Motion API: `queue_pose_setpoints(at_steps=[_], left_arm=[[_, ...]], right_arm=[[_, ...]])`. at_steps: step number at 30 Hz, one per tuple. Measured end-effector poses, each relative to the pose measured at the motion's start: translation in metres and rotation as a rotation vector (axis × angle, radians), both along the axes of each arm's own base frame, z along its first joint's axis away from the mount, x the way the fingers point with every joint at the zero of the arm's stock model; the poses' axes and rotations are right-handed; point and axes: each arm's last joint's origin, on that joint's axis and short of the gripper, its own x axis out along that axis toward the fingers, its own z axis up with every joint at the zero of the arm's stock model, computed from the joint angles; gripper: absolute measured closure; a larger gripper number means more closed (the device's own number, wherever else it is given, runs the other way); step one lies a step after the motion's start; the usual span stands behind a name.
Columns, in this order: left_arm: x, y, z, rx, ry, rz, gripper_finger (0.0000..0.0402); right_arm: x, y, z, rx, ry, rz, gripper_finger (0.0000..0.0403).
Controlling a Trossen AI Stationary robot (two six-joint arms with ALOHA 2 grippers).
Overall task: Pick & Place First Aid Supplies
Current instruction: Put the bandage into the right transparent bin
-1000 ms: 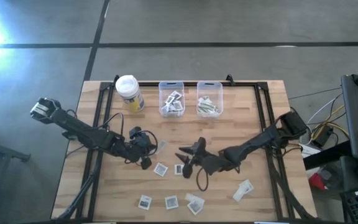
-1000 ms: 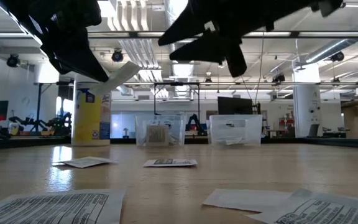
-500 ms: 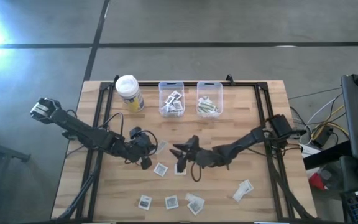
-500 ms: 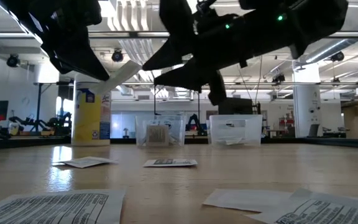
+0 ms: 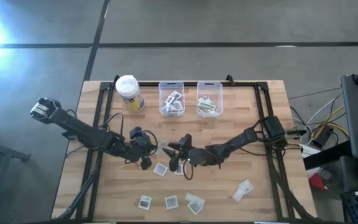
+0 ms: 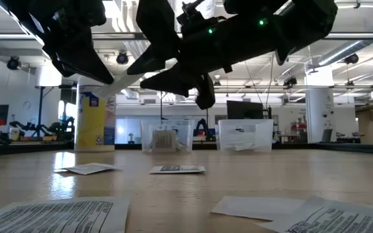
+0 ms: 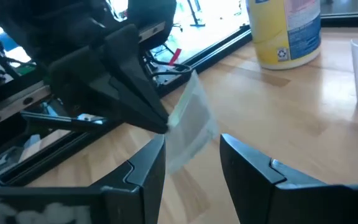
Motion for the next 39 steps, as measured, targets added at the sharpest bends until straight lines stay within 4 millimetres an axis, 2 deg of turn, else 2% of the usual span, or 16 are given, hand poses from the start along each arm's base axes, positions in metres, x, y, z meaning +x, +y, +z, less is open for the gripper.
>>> queue_pose_setpoints(at_steps=[9, 12, 17, 19, 29, 35, 39], left_arm=[[0.0, 0.0, 0.0, -0.001, -0.003, 0.0, 0.0401], [0.0, 0.0, 0.0, 0.0, -0.005, 0.002, 0.0401], [0.0, 0.0, 0.001, 0.004, -0.007, 0.0, 0.0401], [0.001, 0.0, 0.001, 0.005, -0.008, 0.0, 0.0401], [0.001, 0.0, 0.001, 0.005, -0.008, 0.002, 0.0402], [0.0, 0.001, 0.0, 0.03, 0.003, -0.016, 0.0393], [0.0, 0.001, 0.0, 0.034, 0.009, -0.021, 0.0369]], right_arm=[[0.009, -0.004, 0.011, -0.016, -0.021, 0.029, 0.0269], [0.008, -0.005, 0.008, -0.016, -0.009, 0.027, 0.0299], [0.003, -0.006, 0.001, 0.013, 0.004, 0.025, 0.0375], [0.002, -0.006, -0.001, 0.027, 0.004, 0.023, 0.0389], [-0.003, -0.008, 0.002, 0.004, 0.012, 0.025, 0.0395], [-0.013, -0.012, 0.019, -0.039, 0.102, 0.016, 0.0395], [-0.026, -0.018, 0.04, -0.079, 0.187, -0.031, 0.0395]])
